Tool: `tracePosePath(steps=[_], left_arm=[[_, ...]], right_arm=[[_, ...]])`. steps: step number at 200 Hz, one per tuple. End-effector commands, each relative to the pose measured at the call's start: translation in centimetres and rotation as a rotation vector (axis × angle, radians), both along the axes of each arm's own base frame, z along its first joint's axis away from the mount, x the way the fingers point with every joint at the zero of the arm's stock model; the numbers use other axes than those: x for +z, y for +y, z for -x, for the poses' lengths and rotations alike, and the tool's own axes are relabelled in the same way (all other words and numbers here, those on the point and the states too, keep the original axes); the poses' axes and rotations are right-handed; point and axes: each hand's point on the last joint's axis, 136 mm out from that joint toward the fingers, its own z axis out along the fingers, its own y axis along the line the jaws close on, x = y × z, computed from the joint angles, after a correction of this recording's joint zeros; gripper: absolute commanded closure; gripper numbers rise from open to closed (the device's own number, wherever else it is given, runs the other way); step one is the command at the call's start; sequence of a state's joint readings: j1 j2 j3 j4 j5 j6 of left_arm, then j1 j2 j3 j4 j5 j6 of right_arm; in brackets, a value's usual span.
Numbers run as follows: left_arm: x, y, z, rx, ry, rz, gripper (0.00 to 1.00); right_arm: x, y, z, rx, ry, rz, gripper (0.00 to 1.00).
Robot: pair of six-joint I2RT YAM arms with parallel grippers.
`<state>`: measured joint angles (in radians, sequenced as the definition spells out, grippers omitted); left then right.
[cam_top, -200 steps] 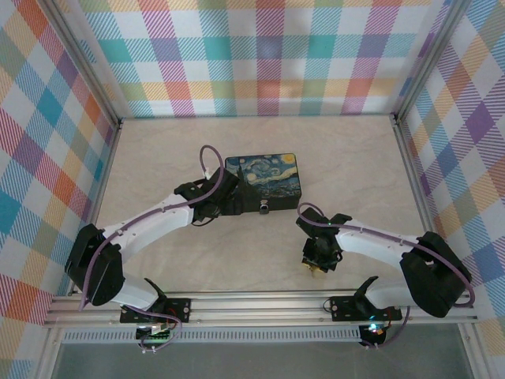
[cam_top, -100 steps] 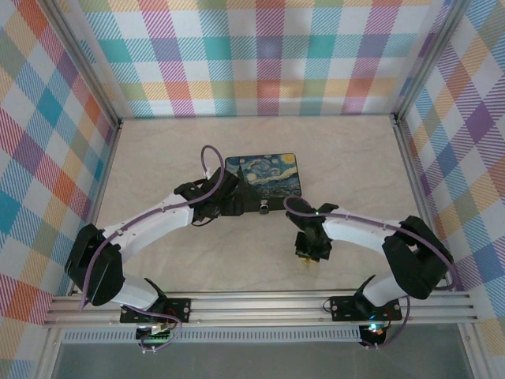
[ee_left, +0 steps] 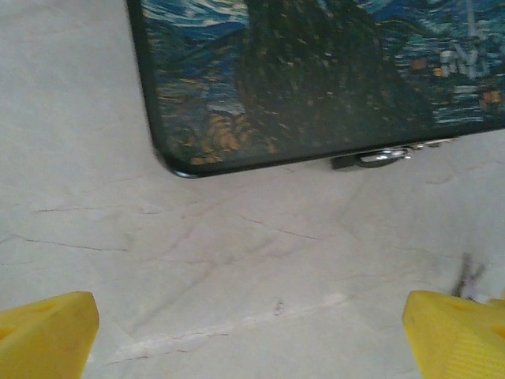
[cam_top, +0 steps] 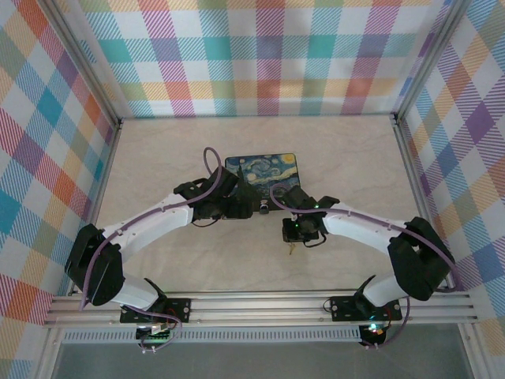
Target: Unlock the padlock with the key
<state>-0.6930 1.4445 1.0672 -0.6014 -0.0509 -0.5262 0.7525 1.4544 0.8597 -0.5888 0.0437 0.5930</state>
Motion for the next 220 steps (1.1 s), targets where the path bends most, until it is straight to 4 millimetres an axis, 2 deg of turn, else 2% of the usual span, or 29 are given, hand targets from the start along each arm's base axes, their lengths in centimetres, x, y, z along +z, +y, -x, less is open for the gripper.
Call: tracePosePath(steps=[1, 29, 45, 72, 96, 130, 144, 167, 194, 209, 220], left_arm=[[1.2, -0.7, 0.2, -0.001, 0.02, 0.077, 0.01], [1.5, -0.5, -0.1, 0.011, 0.006, 0.074, 0.01], [1.2, -0.7, -0.2, 0.013, 0.009, 0.075, 0.02], [0.3, -0.7, -0.1, 0.007, 0.022, 0.069, 0.02], [-0.1, -0.7, 0.0, 0.001, 0.024, 0.062, 0.02], [0.1, -0.1, -0.1, 0.008, 0.004, 0.039, 0.02], [0.2, 0.1, -0.1, 0.009, -0.002, 0.036, 0.02], [0.0, 0.2, -0.1, 0.009, 0.001, 0.026, 0.02], [0.1, 0.2, 0.0, 0.008, 0.001, 0.027, 0.02], [0.1, 0.0, 0.0, 0.004, 0.005, 0.036, 0.02], [0.1, -0.4, 0.0, -0.002, 0.012, 0.054, 0.02]], right_arm=[[1.3, -1.7, 0.2, -0.037, 0.006, 0.066, 0.68], [-0.3, -3.8, 1.9, -0.265, 0.132, 0.095, 0.59], [-1.6, -2.9, 2.0, -0.353, 0.166, 0.03, 0.57], [-2.3, -1.6, 0.3, -0.433, 0.156, -0.014, 0.58], [-3.2, -0.8, -0.5, -0.456, 0.162, -0.013, 0.59], [-4.2, -0.4, -0.6, -0.468, 0.185, -0.017, 0.62], [-4.3, -0.3, -0.6, -0.472, 0.189, -0.015, 0.66], [-5.2, -0.3, -0.1, -0.473, 0.224, -0.001, 0.78], [-6.2, -1.1, 0.9, -0.48, 0.243, 0.022, 0.86], [-5.9, -1.6, 0.8, -0.453, 0.211, 0.032, 0.89], [-5.2, -1.2, 0.2, -0.377, 0.165, 0.016, 0.9]])
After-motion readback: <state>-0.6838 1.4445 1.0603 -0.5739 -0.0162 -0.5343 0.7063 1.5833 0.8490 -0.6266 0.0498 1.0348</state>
